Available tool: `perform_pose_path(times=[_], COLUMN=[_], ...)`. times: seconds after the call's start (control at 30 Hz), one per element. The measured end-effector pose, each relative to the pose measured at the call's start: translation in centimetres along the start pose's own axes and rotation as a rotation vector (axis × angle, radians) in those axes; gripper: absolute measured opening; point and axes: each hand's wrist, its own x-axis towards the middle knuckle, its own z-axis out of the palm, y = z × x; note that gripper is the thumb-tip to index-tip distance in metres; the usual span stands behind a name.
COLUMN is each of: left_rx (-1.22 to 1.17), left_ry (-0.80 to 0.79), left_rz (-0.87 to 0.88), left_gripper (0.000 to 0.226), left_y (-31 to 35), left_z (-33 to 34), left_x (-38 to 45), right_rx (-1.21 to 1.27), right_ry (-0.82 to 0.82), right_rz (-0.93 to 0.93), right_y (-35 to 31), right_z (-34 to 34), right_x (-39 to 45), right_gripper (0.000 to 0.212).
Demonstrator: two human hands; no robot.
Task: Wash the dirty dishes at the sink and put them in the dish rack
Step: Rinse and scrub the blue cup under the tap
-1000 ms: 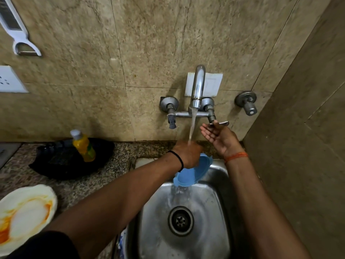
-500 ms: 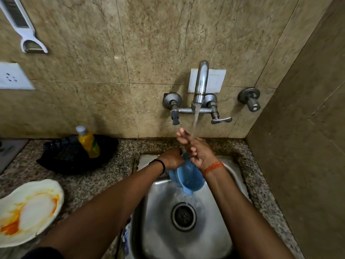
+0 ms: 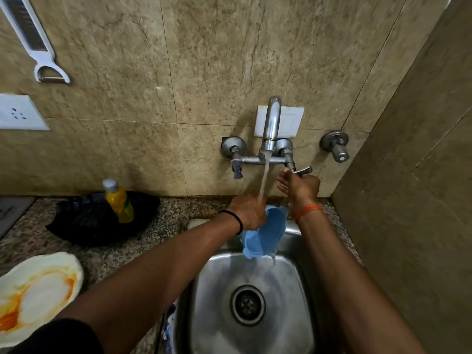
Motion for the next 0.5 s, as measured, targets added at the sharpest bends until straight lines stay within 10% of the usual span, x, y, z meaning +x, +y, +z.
perform_pose_path(times=[0.2, 0.37, 0.5], left_rx=[-0.241, -0.507, -0.683], left_ry=[0.093, 0.089, 0.161], left_rz=[-0.071, -0.153, -0.154], left_gripper=[0.019, 0.022, 0.033], left_y=[-1.3, -2.8, -4.6], left_z=[-0.3, -0.4, -0.2], left_x=[-1.7, -3.3, -5.2], right_rx=[-1.052, -1.103, -0.706], right_ry=[0.255, 0.159, -0.202], right_rz=[-0.545, -0.572, -0.184], right_y=[0.7, 0.9, 2.3], right_z=[-0.9, -1.8, -2.0], right_x=[-1.0, -1.0, -4.3], right_gripper=[0.033, 0.033, 0.041])
